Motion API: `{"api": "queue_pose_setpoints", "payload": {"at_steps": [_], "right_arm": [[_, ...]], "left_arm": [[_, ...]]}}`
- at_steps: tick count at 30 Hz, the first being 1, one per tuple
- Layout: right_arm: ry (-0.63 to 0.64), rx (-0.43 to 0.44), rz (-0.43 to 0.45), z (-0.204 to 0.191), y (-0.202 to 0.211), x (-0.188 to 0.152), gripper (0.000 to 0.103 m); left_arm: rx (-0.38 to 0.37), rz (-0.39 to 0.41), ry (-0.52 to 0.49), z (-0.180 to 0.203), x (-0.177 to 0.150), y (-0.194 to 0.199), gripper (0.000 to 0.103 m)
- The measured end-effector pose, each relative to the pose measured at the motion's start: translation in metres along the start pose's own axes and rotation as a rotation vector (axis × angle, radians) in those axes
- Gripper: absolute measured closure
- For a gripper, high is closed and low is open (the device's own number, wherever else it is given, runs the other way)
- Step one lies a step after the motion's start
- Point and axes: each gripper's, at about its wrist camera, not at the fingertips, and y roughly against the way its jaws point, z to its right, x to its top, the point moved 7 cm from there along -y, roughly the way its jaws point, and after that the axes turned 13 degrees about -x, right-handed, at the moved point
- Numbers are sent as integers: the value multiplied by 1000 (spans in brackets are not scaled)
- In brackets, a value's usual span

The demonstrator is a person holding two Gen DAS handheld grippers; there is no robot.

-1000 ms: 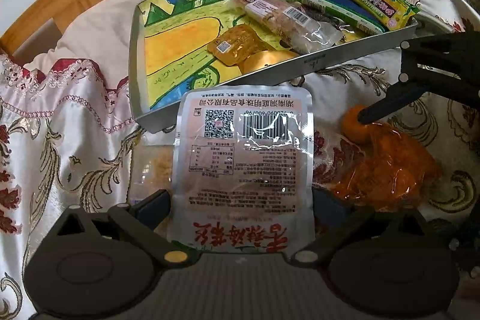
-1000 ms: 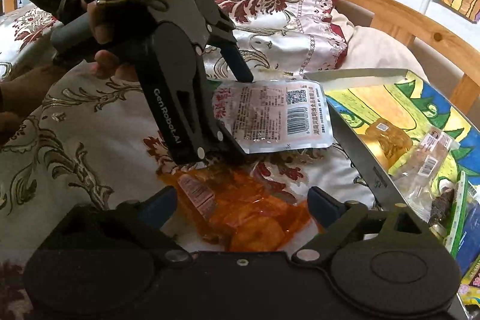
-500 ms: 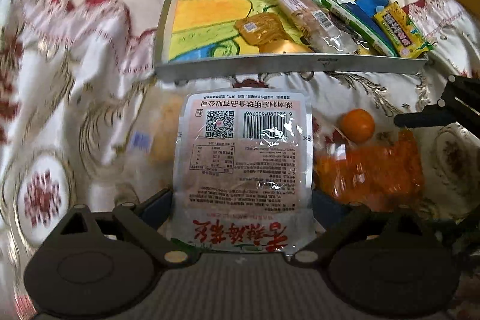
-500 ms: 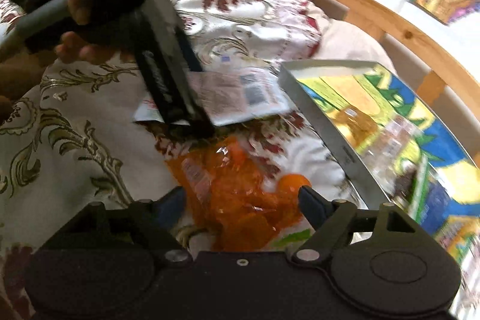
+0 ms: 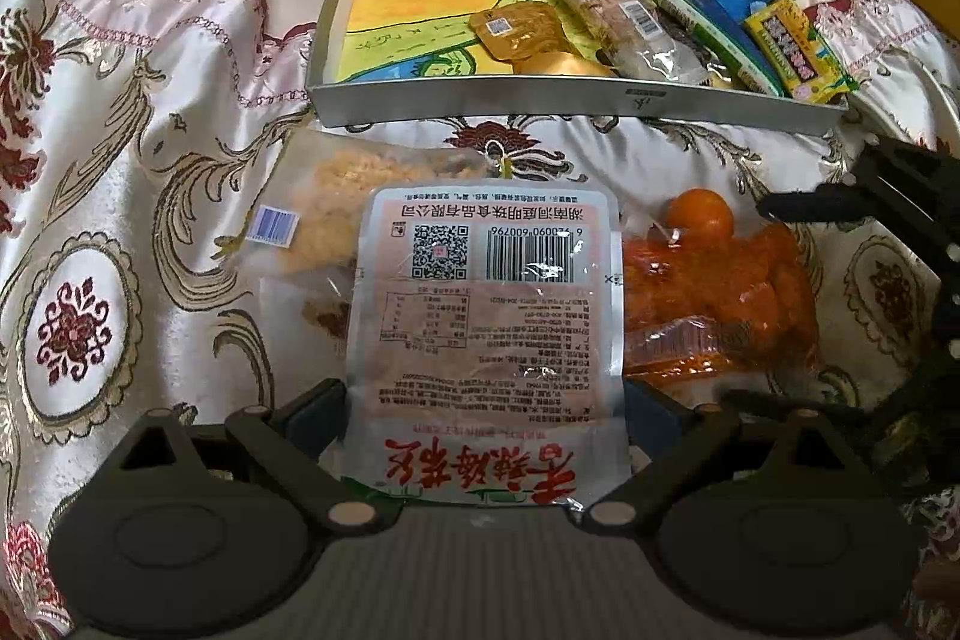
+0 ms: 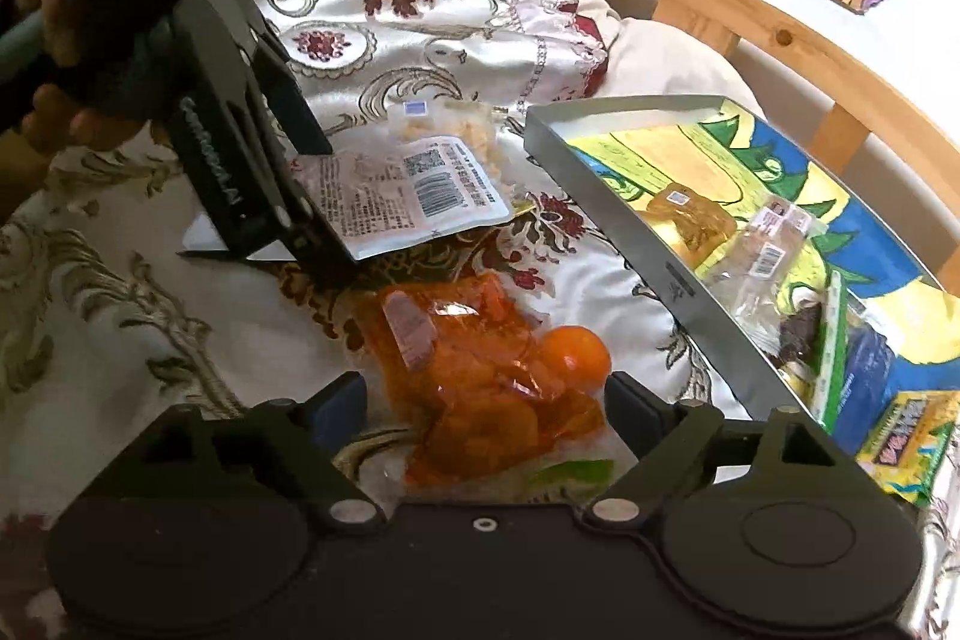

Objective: Organize snacks
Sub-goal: 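Grasp the white red-text packet with the left gripper while the right grasps the orange bag, then lift both held packets and carry them over the dinosaur tray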

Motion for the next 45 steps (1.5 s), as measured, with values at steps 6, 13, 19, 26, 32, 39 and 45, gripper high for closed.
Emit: {"api": "queue_pose_setpoints", "payload": {"at_steps": [6, 13, 19, 26, 32, 39, 45], "right_arm": [[-96, 57, -37, 10, -18, -4, 14], [-18, 25, 25, 0, -12, -1, 18], [-62, -23, 16, 4, -6, -1, 35], [-63, -114, 26, 1, 16, 2, 37], [-122, -213, 44, 7, 39, 10, 36], [-186, -330, 113, 24, 58, 24, 36], [-294, -435, 166, 55, 65, 26, 36]], "left_arm": [[9, -2, -16, 1, -1, -1, 5], [12, 4, -17, 2, -2, 0, 5], [6, 29, 45, -1, -4, 5, 6], [-29, 93, 133, 0, -5, 20, 6], [-51, 174, 137, 10, -1, 44, 6], [-42, 270, 112, 19, 30, 66, 6], [-3, 341, 123, 23, 63, 72, 6]]}}
